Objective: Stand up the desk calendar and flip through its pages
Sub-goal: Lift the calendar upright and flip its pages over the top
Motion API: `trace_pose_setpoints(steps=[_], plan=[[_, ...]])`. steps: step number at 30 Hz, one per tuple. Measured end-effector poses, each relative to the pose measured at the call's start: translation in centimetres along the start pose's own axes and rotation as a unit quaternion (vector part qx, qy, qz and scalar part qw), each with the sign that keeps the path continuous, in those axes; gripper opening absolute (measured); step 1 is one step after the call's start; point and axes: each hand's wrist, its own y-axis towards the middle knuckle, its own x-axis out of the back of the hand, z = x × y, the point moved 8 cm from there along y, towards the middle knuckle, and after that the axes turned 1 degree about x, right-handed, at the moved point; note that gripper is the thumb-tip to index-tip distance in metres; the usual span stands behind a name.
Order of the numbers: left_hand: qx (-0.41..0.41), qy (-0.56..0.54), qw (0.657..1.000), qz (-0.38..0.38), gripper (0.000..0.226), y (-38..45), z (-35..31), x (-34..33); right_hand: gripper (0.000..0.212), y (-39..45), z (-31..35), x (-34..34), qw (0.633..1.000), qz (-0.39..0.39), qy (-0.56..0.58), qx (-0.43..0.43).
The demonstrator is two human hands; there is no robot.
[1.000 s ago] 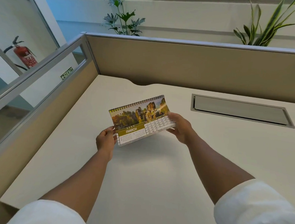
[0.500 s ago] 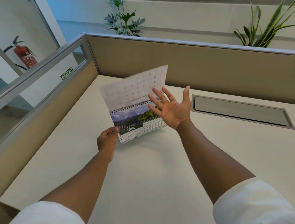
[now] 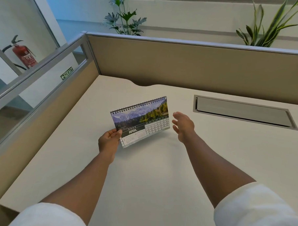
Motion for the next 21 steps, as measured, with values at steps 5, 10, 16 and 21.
trace_pose_setpoints(steps=[5,10,16,21], plan=[[-0.007,0.013,1.000,-0.006,0.013,0.0,-0.1,0.2,0.036,0.5,-0.9,0.3,0.996,0.010,-0.089,0.019],[-0.010,0.020,1.000,-0.004,0.013,0.0,-0.2,0.3,0.041,0.8,-1.2,-0.4,0.989,0.037,-0.139,0.035],[-0.014,0.032,0.999,-0.003,0.016,-0.1,-0.3,0.2,0.038,0.9,-1.4,-0.3,0.981,0.031,-0.184,0.055],[0.002,0.029,1.000,-0.012,0.011,-0.4,-0.1,0.5,0.021,-0.1,-0.9,-0.7,0.983,0.087,-0.153,0.059]])
